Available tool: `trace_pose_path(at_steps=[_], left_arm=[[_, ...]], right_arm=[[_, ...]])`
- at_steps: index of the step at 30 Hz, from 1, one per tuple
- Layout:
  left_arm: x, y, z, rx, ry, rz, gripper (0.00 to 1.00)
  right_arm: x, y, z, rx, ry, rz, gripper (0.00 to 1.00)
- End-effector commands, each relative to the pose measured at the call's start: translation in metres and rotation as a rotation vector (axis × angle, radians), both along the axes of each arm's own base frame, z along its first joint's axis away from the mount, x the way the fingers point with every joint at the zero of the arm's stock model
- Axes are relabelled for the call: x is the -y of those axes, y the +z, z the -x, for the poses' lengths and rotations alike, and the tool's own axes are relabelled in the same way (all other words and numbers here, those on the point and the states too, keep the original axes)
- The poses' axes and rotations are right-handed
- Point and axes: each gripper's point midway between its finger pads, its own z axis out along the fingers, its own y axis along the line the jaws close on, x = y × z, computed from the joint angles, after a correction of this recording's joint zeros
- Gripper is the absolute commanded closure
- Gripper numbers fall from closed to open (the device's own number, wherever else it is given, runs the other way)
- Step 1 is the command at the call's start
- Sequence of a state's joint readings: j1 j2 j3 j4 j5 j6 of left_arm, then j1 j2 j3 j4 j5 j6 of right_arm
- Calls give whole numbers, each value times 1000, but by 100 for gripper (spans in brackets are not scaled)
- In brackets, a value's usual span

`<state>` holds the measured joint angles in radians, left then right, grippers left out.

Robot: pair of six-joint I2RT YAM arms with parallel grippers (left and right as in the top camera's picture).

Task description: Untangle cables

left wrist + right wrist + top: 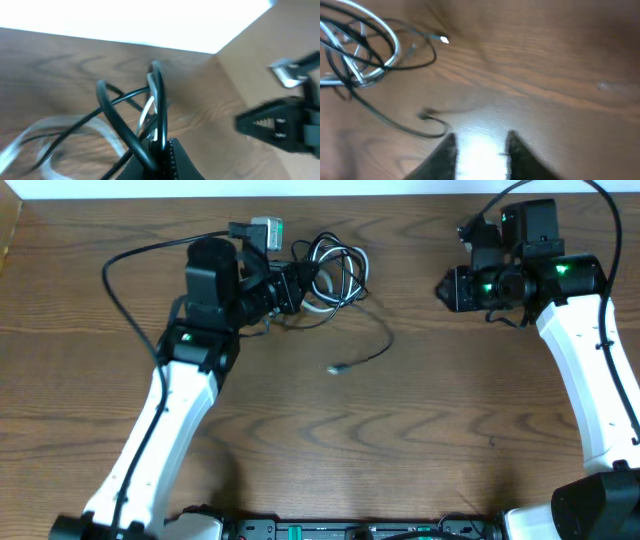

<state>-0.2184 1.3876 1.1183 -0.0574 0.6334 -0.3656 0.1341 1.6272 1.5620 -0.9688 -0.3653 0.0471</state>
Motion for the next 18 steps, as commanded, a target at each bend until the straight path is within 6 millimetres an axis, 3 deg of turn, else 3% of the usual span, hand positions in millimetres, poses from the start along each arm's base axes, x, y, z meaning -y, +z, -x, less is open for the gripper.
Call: trace_pose_path(at_steps=[1, 7, 11, 18], left_arm=[[13, 5, 15, -27, -66, 28, 93], [22, 1, 28, -91, -122, 62, 92], [26, 3, 32, -138, -132, 110, 93], [40, 14, 52, -199, -256, 204, 93]], right_arm=[[-46, 28, 13, 134, 327, -165, 53], [-75, 37, 15, 242, 468, -146, 30], [-90, 24, 21, 258, 530, -48, 21], [-116, -1, 8, 275, 567, 8, 18]])
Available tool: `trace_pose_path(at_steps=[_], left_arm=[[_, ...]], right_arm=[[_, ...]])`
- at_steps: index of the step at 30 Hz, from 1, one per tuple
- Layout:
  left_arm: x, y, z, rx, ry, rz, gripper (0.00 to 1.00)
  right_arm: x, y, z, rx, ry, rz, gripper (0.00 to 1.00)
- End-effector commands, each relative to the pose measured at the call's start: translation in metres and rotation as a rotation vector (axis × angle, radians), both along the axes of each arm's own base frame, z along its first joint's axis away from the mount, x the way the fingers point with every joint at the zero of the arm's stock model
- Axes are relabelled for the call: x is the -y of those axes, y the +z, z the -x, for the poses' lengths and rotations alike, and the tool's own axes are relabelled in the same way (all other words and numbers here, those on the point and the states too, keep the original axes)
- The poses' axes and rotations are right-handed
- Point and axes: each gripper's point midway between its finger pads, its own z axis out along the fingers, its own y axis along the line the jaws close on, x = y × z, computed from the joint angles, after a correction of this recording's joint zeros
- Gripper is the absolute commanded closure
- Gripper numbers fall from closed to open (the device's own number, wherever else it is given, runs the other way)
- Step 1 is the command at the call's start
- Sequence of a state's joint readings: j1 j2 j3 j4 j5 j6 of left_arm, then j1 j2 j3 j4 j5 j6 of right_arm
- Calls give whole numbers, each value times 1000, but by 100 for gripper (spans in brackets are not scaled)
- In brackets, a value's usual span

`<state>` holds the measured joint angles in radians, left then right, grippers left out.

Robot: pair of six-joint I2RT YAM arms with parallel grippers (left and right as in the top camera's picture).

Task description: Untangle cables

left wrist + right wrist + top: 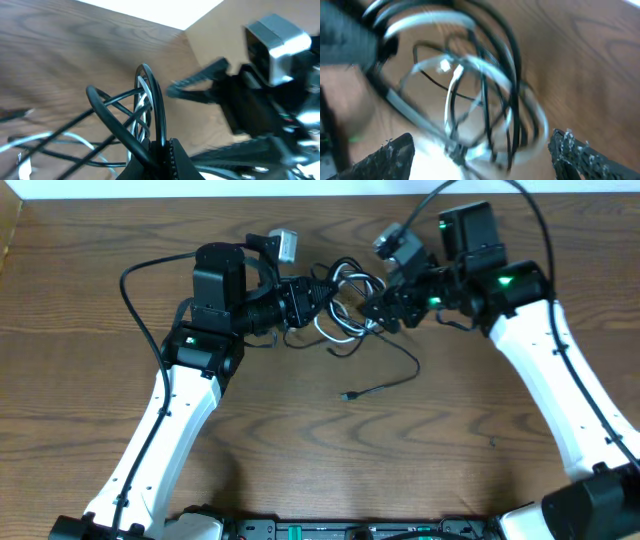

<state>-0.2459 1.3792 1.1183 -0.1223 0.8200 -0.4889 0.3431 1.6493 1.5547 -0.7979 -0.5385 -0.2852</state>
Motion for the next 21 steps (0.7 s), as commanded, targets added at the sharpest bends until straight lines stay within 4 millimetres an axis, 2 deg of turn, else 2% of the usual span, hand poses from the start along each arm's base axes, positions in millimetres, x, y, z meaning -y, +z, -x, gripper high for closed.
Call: trace_pose_path(at_steps=[1, 6, 9, 11, 14, 16, 21], left_arm=[[13, 16, 20, -34, -120, 89, 93], [17, 17, 32, -63, -180, 113, 93], [16, 13, 33, -66, -183, 101, 93], [14, 9, 31, -62, -169, 82, 93], [7, -6, 22, -103, -87, 30, 93], [3, -13, 19, -124, -51, 4, 92], [2, -16, 19, -118, -50, -11, 92]], right_arm=[[-5, -25, -13, 12, 7, 49, 18], [-4, -35, -29, 34, -24, 73, 20], [-4, -35, -29, 33, -24, 73, 33], [-5, -35, -29, 31, -21, 69, 51], [-9, -33, -26, 23, -4, 46, 85], [-12, -31, -23, 15, 12, 26, 99], [-14, -29, -21, -33, -12, -16, 99]])
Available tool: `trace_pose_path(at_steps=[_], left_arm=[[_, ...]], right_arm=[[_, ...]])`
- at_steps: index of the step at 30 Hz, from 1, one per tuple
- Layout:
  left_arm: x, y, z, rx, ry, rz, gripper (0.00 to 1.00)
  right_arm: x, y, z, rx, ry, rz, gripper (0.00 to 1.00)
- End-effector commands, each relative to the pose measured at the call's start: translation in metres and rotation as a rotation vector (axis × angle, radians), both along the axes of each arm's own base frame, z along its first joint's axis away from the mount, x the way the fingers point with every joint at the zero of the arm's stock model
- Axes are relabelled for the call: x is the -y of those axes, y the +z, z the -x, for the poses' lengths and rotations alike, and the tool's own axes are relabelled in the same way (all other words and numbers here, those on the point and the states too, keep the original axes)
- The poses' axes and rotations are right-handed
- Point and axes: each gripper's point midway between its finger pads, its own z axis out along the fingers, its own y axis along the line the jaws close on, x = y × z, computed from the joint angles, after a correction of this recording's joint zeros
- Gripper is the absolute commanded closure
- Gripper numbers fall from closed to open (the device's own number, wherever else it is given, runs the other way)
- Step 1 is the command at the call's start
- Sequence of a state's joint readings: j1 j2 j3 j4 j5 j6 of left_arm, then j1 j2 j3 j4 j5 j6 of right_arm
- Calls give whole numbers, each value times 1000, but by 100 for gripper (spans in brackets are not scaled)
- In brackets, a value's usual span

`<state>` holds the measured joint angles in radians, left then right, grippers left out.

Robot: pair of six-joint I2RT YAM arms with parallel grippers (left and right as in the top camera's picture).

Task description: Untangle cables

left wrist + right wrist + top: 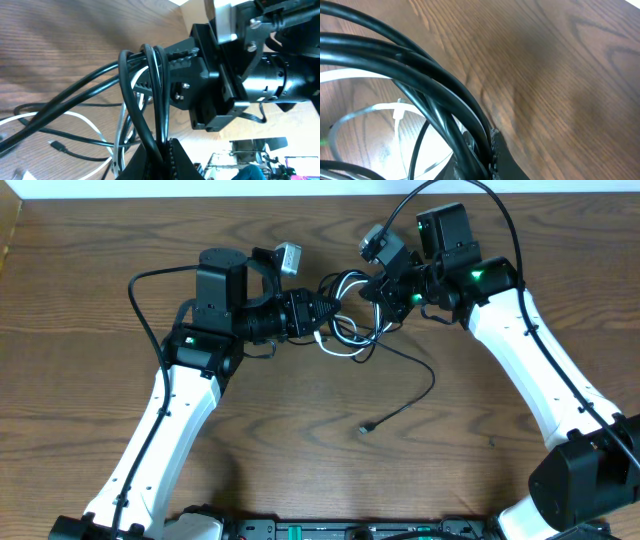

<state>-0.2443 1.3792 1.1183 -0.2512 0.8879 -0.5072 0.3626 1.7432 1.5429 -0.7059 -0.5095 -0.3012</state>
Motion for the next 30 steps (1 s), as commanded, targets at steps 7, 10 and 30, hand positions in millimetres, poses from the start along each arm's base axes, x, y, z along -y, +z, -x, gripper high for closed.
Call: trace_pose_path(at_steps=[7, 10, 30], left_arm=[[-14, -18, -11, 5, 85, -115, 92], [-21, -27, -12, -12, 115, -159, 93], [-24, -31, -13, -22, 133, -178, 93]], right_arm=[[26, 11, -9, -160, -179, -143, 99], [44, 20, -11, -200, -195, -212, 99], [209, -21, -35, -343, -845, -49, 99]])
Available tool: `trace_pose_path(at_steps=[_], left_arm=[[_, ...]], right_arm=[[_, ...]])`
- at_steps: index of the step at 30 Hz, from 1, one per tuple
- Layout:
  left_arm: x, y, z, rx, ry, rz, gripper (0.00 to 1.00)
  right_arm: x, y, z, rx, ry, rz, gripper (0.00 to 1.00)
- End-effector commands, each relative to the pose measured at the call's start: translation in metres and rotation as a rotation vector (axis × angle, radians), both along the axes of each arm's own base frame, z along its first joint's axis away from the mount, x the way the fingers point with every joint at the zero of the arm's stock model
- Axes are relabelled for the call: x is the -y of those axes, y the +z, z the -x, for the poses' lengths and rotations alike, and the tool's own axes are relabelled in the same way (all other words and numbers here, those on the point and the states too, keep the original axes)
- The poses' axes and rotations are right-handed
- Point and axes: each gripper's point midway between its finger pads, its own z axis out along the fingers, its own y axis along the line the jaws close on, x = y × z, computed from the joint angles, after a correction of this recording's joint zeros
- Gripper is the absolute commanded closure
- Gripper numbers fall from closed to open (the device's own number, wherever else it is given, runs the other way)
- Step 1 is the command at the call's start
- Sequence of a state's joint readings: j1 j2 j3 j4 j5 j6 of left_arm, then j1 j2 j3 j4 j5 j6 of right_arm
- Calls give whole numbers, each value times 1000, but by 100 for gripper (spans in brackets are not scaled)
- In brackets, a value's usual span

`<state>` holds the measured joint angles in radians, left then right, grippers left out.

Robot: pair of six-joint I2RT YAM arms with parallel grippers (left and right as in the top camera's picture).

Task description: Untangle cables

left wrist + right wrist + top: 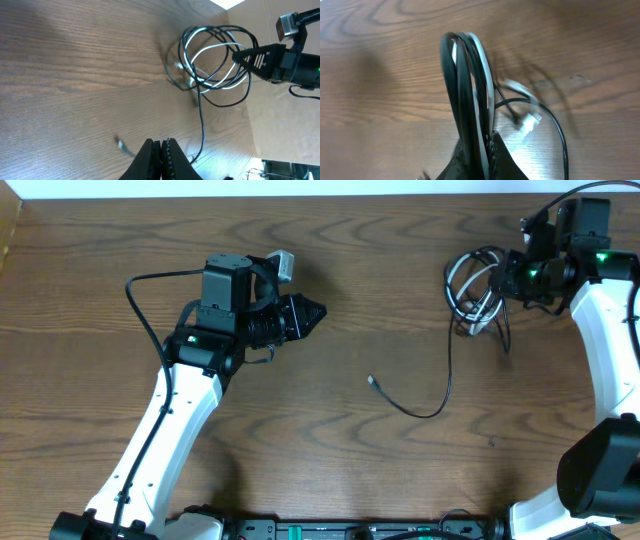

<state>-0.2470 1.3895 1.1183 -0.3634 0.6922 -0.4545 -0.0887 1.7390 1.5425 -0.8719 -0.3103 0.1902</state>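
Note:
A bundle of coiled black and white cables (pixel 475 285) hangs at the table's far right, pinched in my right gripper (pixel 503 277); the coils (pixel 467 85) rise straight out of its shut jaws (pixel 482 145). One thin black lead (pixel 445 380) trails down from the bundle to a small plug (pixel 372 380) lying mid-table. My left gripper (pixel 318 311) is shut and empty at centre-left, well apart from the bundle; its wrist view shows the shut fingers (pixel 161 150) low in frame and the cable bundle (pixel 210 65) far off.
The wooden table (pixel 300 440) runs to a pale wall along the far edge. A black cable from my own left arm (pixel 135 290) loops over the left side of the table.
My left gripper has let go of the coils and is shut on nothing. My right gripper, still holding the bundle, now has it at the far right. The loose plug lies slightly higher, mid-table.
At first my left gripper held the coils at the table's back, the right arm far off and open. The right gripper then came up open beside the bundle, then both grippers were shut on it. Now only the right holds it, at the far right.

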Motion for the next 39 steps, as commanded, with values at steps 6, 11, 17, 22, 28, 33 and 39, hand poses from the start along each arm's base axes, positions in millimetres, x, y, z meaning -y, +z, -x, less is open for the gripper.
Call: trace_pose_path(at_steps=[6, 11, 17, 22, 28, 33, 39], left_arm=[[-6, 3, -7, 35, 27, -32, 92], [-20, -1, -17, 48, 98, -80, 87], [-64, 0, -34, 59, 193, -88, 49], [-74, 7, -33, 132, 105, -72, 37], [-49, 15, -23, 226, -99, 1, 31], [-33, -4, -27, 194, -170, 38, 31], [-1, -34, -12, 144, -339, 92, 32]], right_arm=[[-110, 32, 25, 156, 533, -183, 99], [-170, 33, 61, 192, 829, -188, 99], [-199, 31, 81, 191, 944, -183, 99], [-218, 41, 97, 226, 1046, -261, 99], [-237, 42, 117, 233, 1143, -279, 99], [-239, 42, 118, 233, 1149, -280, 99], [-234, 42, 114, 231, 1128, -279, 99]])
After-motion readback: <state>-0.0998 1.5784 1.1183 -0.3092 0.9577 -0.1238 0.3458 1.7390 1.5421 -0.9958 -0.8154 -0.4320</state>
